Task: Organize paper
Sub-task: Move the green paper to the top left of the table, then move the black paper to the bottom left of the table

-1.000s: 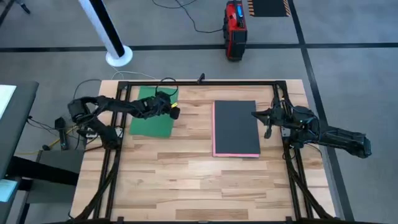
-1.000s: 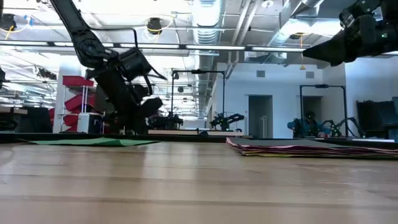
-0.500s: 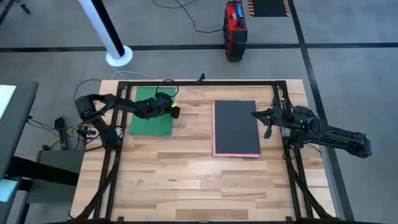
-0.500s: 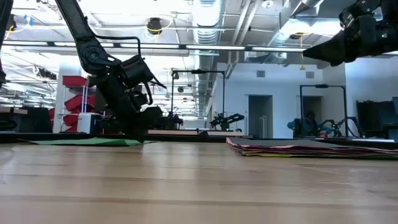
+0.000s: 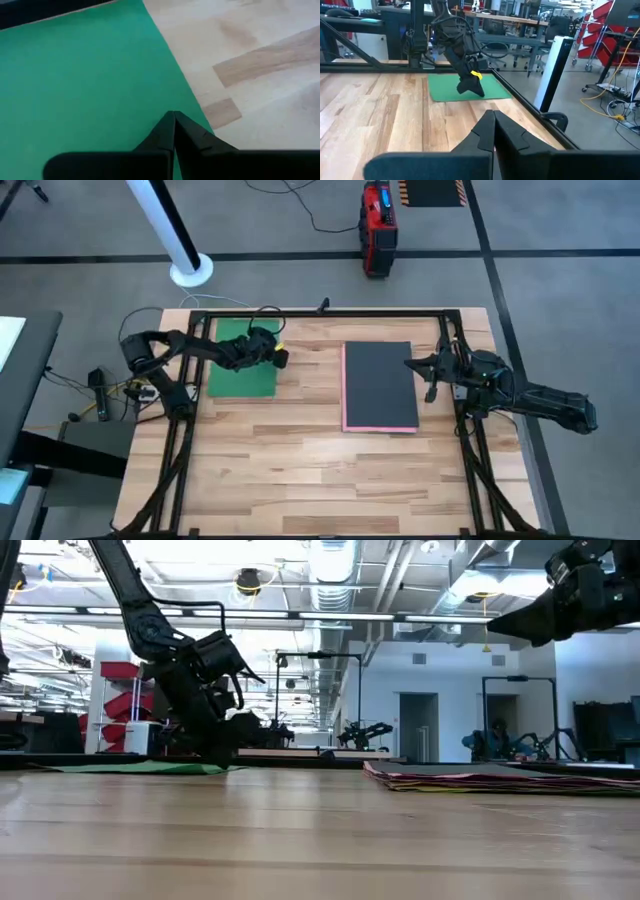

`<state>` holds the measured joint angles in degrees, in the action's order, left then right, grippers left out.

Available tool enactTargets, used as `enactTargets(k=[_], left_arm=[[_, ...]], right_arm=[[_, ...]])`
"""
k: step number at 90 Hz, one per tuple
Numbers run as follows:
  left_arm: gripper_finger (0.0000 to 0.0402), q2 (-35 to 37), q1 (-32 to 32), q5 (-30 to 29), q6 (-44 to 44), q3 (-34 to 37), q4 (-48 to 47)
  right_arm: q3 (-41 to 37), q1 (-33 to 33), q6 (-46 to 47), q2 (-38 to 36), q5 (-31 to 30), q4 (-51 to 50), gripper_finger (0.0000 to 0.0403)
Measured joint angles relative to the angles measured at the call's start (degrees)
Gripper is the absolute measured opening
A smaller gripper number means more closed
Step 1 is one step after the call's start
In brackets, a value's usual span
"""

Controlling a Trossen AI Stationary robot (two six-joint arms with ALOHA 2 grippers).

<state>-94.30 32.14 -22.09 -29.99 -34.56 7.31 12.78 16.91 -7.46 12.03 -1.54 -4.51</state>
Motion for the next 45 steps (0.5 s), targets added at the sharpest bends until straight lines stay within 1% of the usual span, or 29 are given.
enactTargets(k=[31,45], left_arm=[[0.0000,-0.2,-0.1,1.6,1.4,-2.6,-0.4],[0.0000,-0.2,-1.3,2.5,1.9,-3.6,-0.4]], right_arm=[[0.0,0.0,0.0,0.0,0.0,0.0,0.0000],[0.0,0.0,0.0,0.0,0.0,0.0,0.0000]])
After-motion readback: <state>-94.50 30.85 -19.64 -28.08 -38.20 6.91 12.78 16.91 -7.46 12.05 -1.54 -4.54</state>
